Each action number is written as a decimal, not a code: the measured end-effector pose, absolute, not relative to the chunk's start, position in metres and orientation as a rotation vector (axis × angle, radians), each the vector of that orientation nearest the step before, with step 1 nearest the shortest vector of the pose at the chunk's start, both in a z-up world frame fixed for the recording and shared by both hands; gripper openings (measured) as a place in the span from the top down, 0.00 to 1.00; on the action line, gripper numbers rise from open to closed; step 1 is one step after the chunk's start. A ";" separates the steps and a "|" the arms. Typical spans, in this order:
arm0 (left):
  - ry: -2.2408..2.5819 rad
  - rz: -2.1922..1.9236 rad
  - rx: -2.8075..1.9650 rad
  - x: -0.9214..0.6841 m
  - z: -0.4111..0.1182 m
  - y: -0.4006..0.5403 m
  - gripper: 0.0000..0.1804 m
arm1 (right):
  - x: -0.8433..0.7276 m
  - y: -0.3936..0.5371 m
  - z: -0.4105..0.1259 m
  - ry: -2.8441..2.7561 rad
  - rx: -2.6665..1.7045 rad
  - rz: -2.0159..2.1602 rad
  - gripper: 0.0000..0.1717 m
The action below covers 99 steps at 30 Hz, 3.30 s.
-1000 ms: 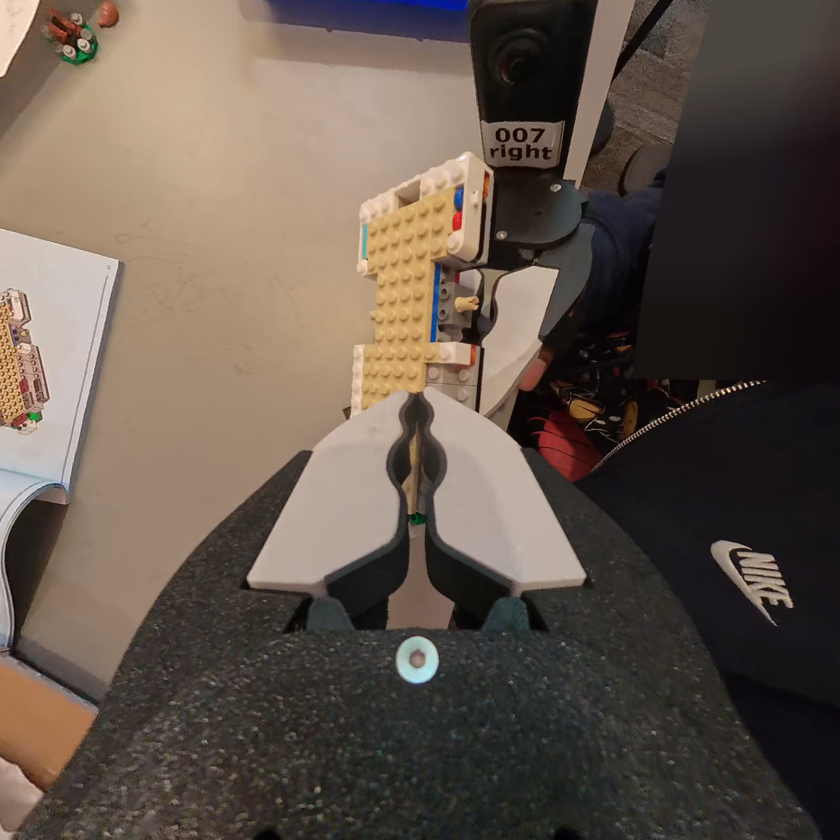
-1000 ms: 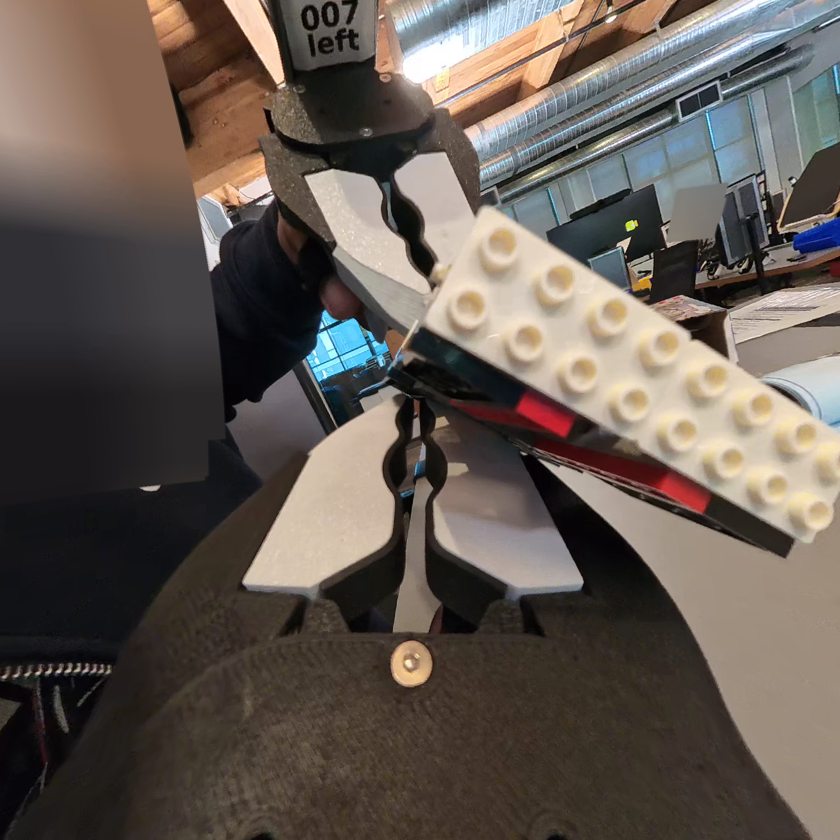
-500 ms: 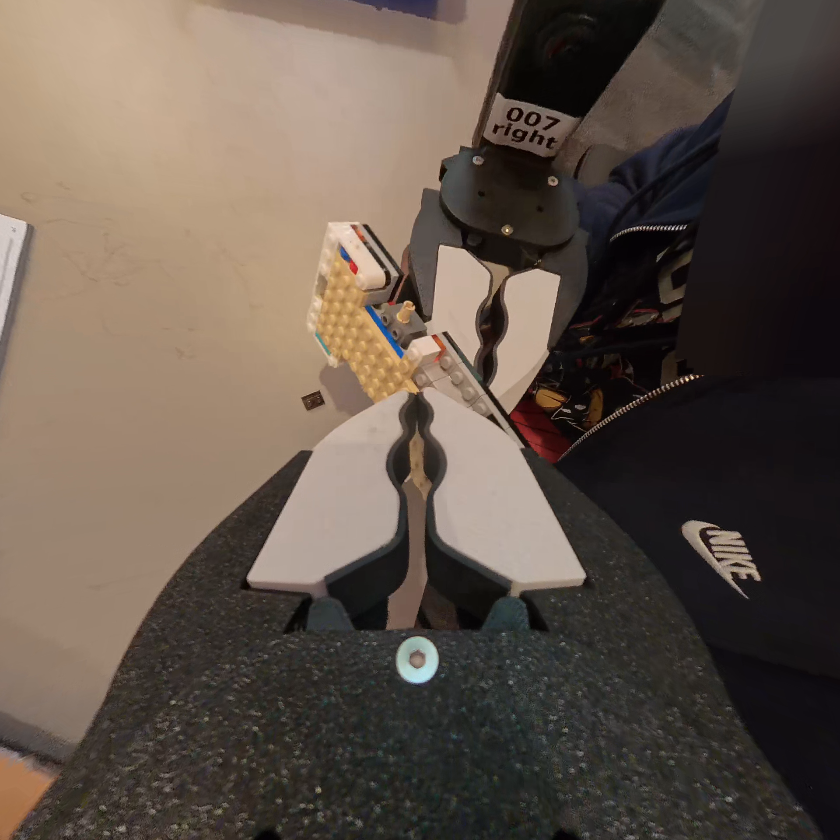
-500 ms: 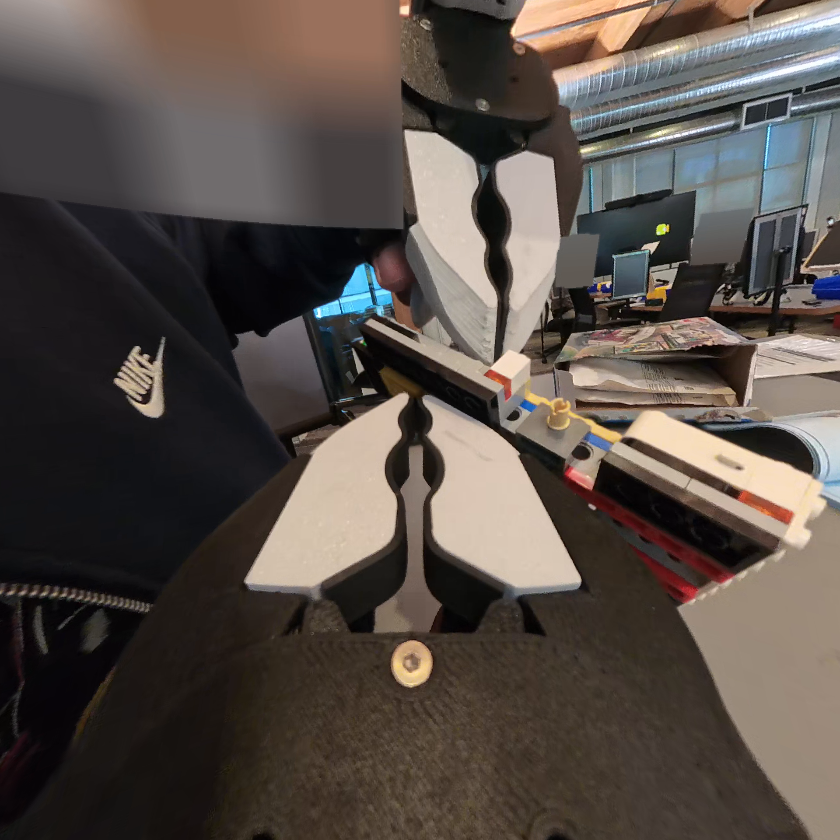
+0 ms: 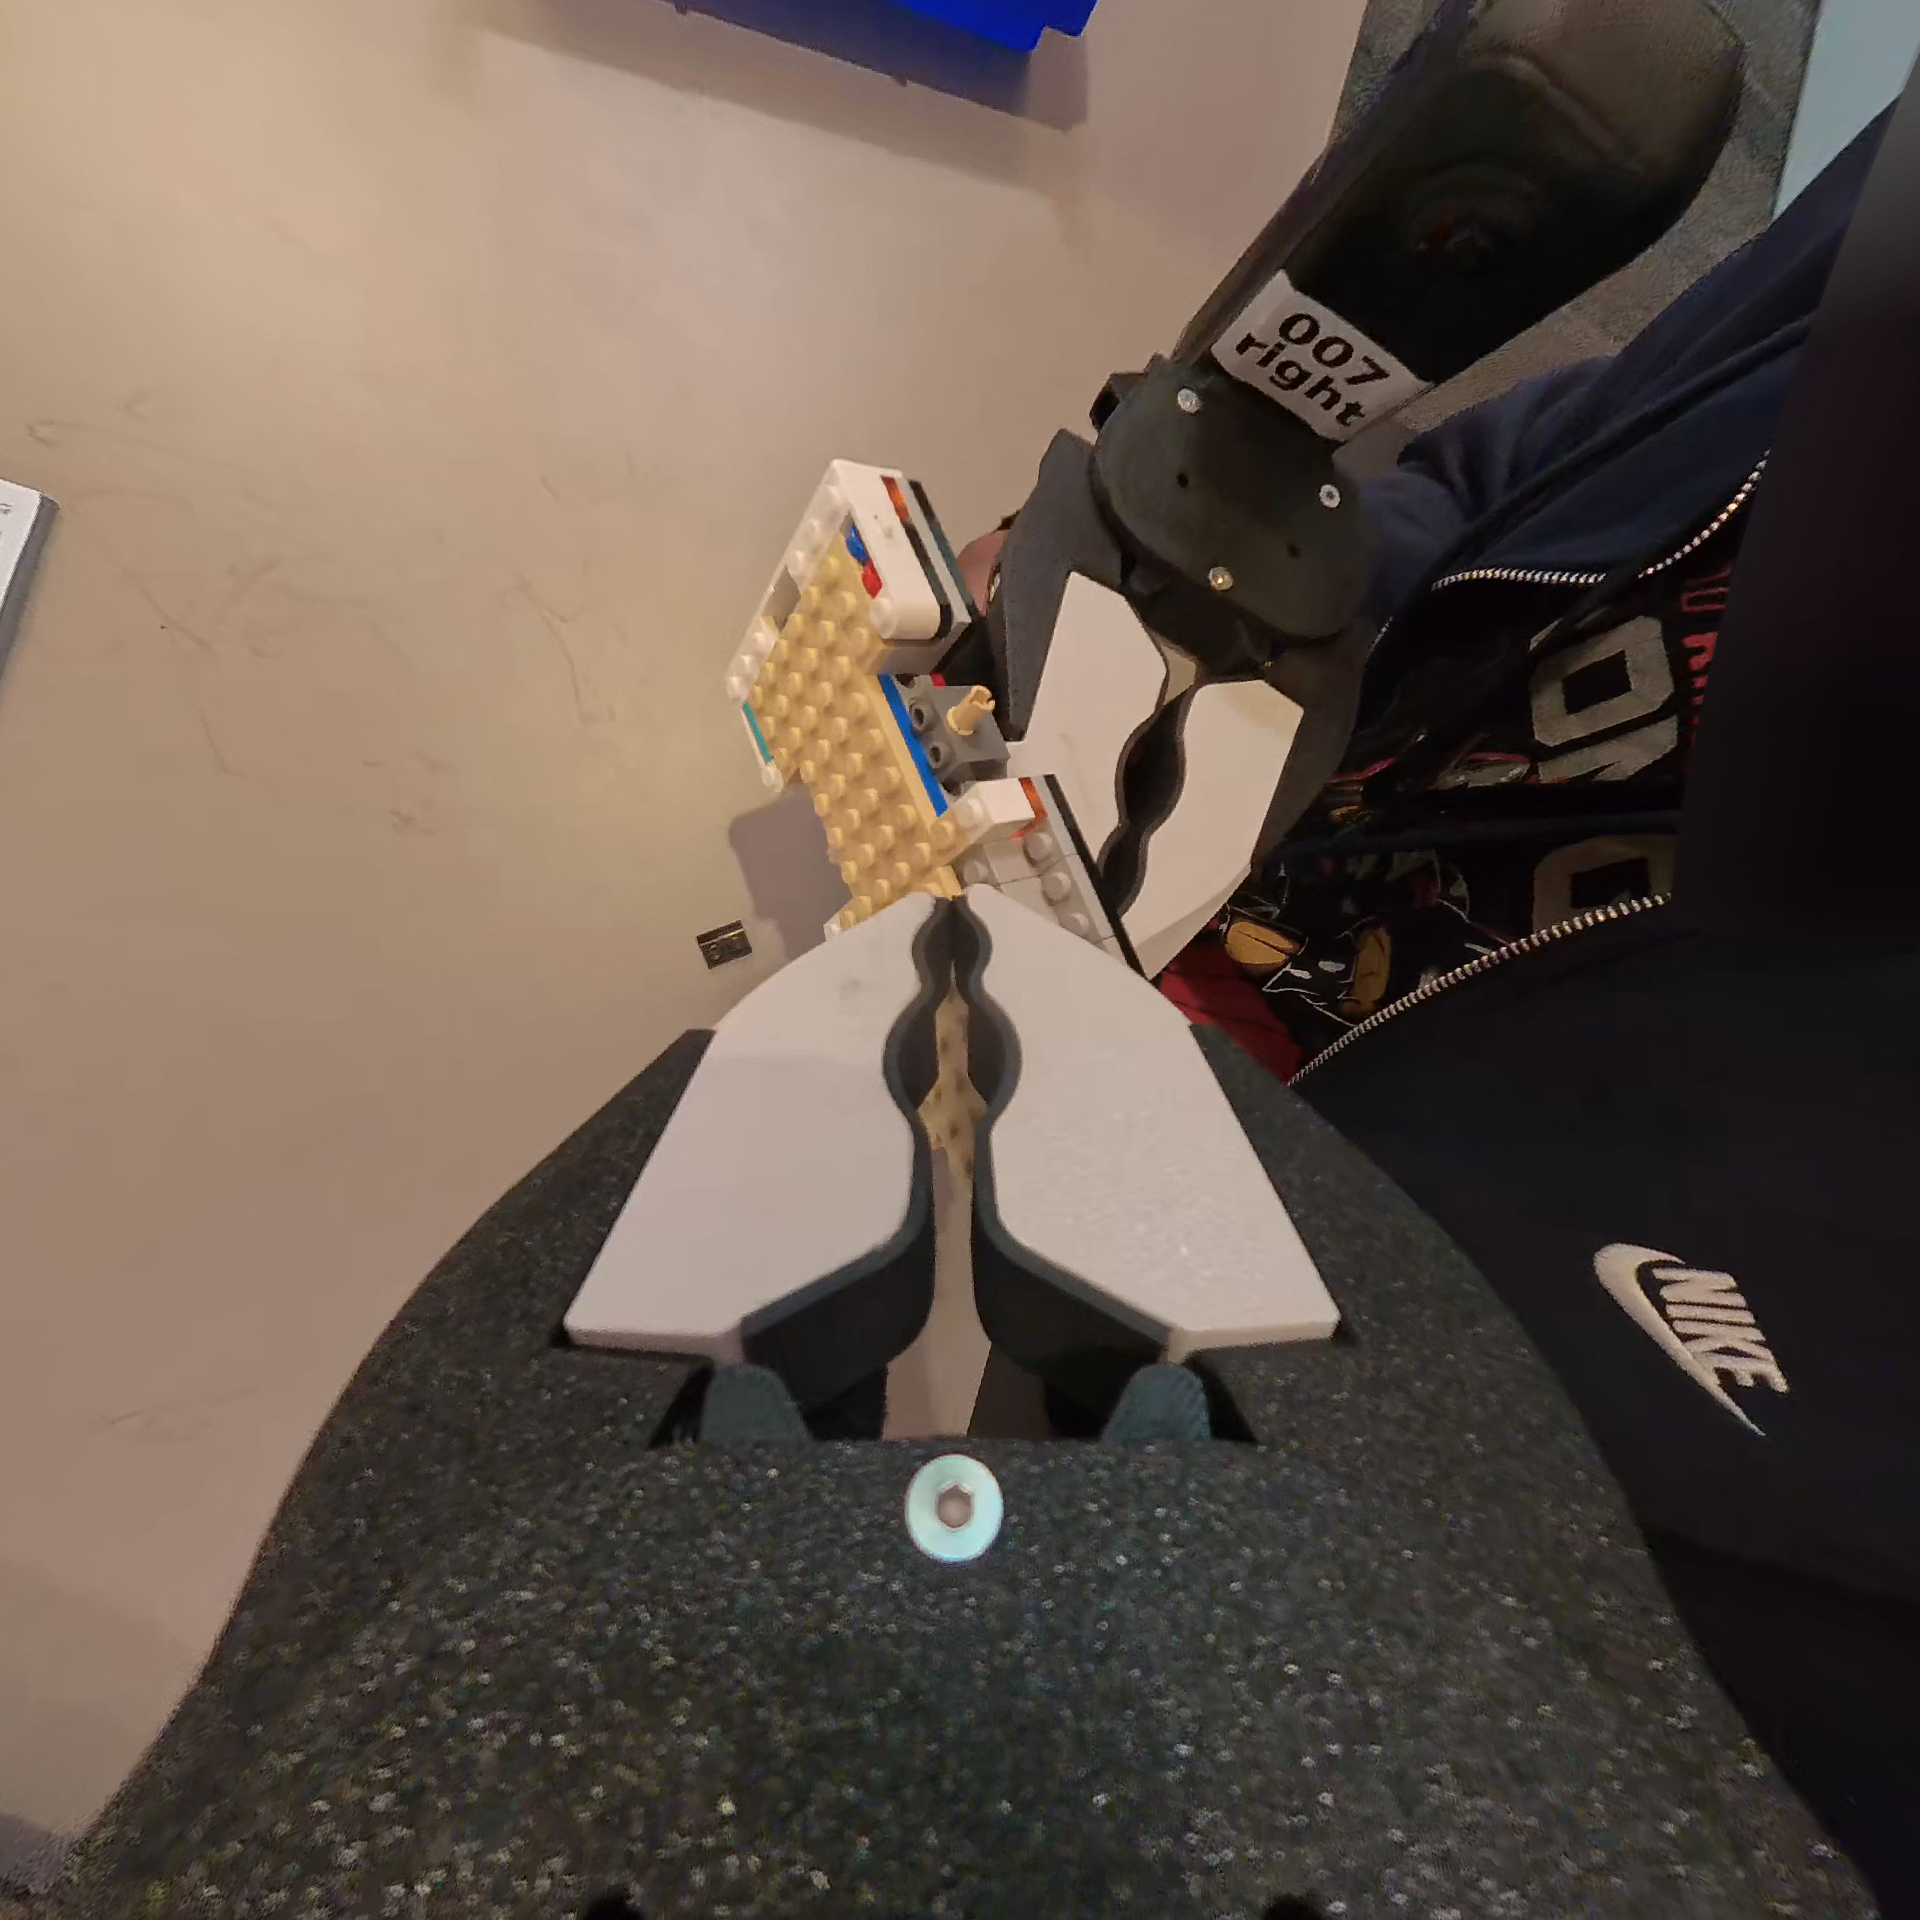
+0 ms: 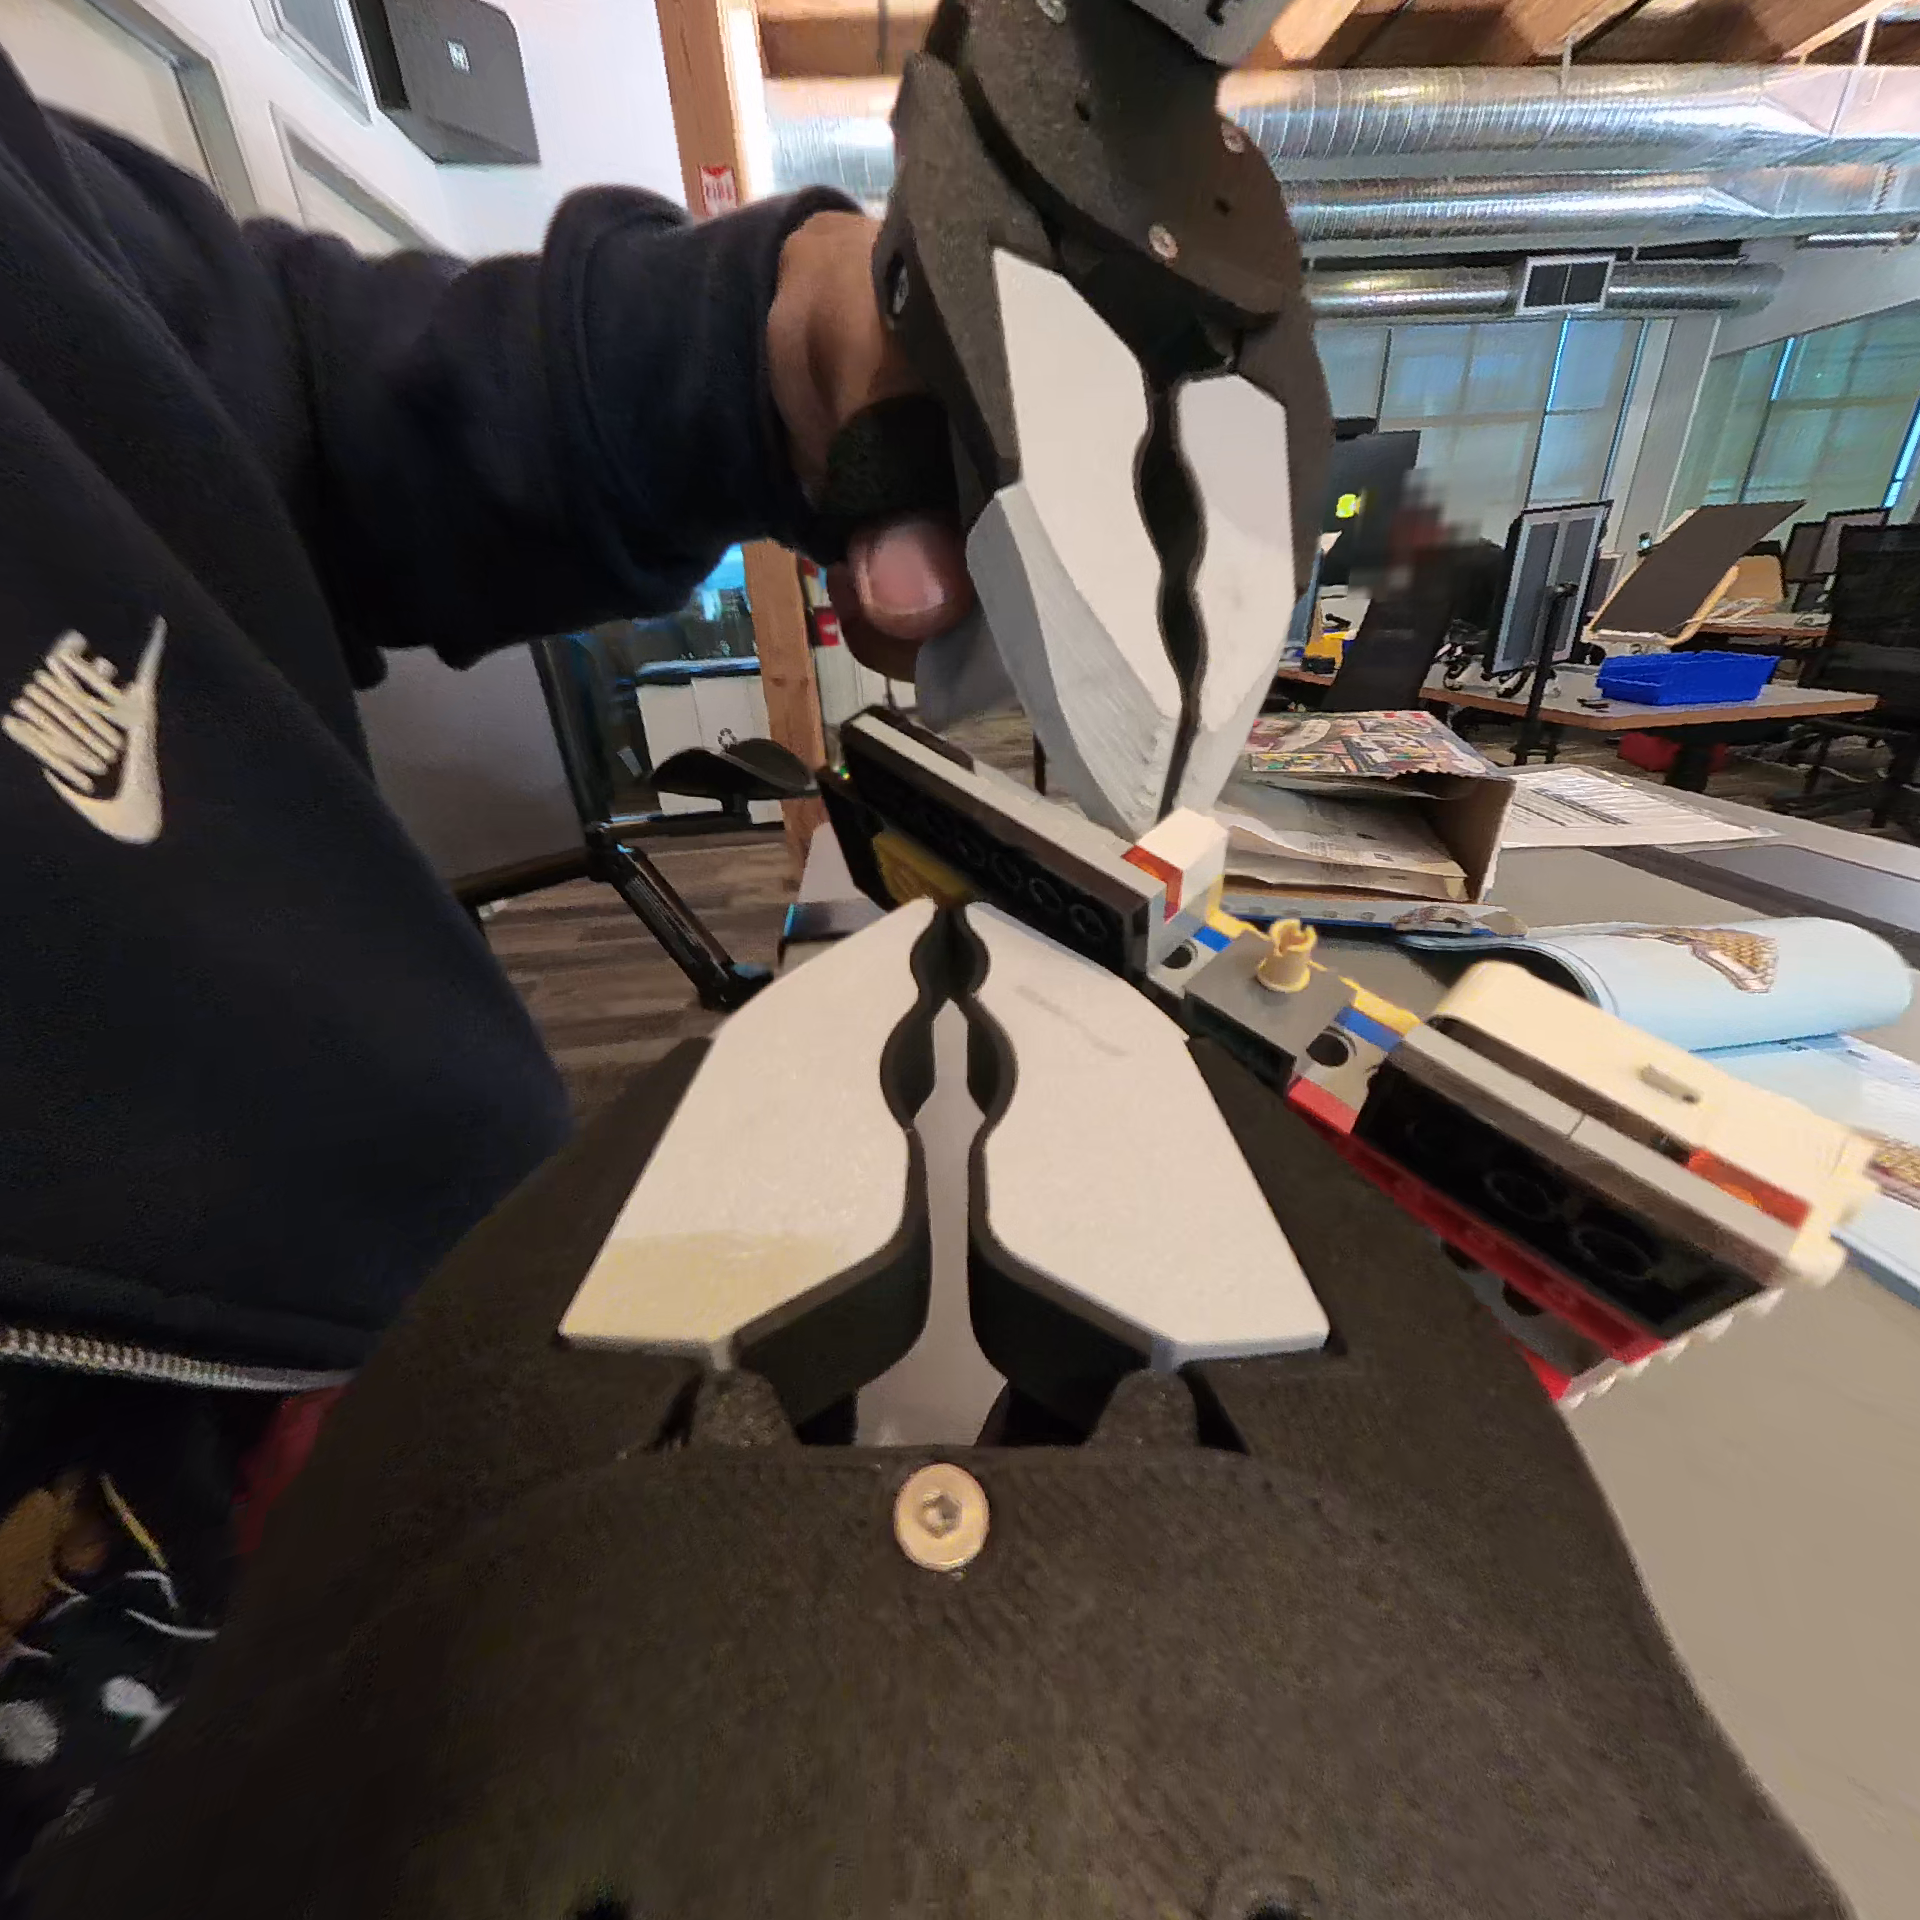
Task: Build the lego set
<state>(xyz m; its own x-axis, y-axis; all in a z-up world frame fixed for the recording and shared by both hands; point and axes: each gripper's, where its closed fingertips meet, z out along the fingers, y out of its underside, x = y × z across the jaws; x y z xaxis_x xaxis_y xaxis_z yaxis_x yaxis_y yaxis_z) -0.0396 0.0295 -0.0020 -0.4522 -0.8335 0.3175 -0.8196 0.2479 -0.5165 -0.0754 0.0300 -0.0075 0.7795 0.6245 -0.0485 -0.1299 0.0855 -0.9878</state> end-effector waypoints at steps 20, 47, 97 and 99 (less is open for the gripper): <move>2.467 -1.438 -1.658 -0.040 -0.045 0.031 1.00 | -0.073 0.034 -0.061 -0.675 -1.619 0.288 1.00; 2.189 -1.352 -1.698 -0.063 -0.061 0.061 0.93 | -0.007 0.016 -0.094 -0.449 -1.936 0.215 0.99; 1.680 -0.589 -1.851 -0.093 -0.150 0.137 0.80 | -0.024 0.023 -0.094 -0.343 -2.023 0.088 0.95; 1.671 -0.562 -1.881 -0.098 -0.150 0.149 0.81 | -0.027 0.021 -0.092 -0.350 -2.032 0.090 0.95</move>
<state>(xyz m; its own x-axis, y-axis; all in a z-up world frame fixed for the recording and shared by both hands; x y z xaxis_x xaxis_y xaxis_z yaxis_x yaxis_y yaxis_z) -0.0981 0.1488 -0.1497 0.1369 -0.9892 -0.0527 -0.7566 -0.0701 -0.6501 -0.0268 0.0212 -0.0925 0.9548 0.2846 0.0863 0.2079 -0.4311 -0.8780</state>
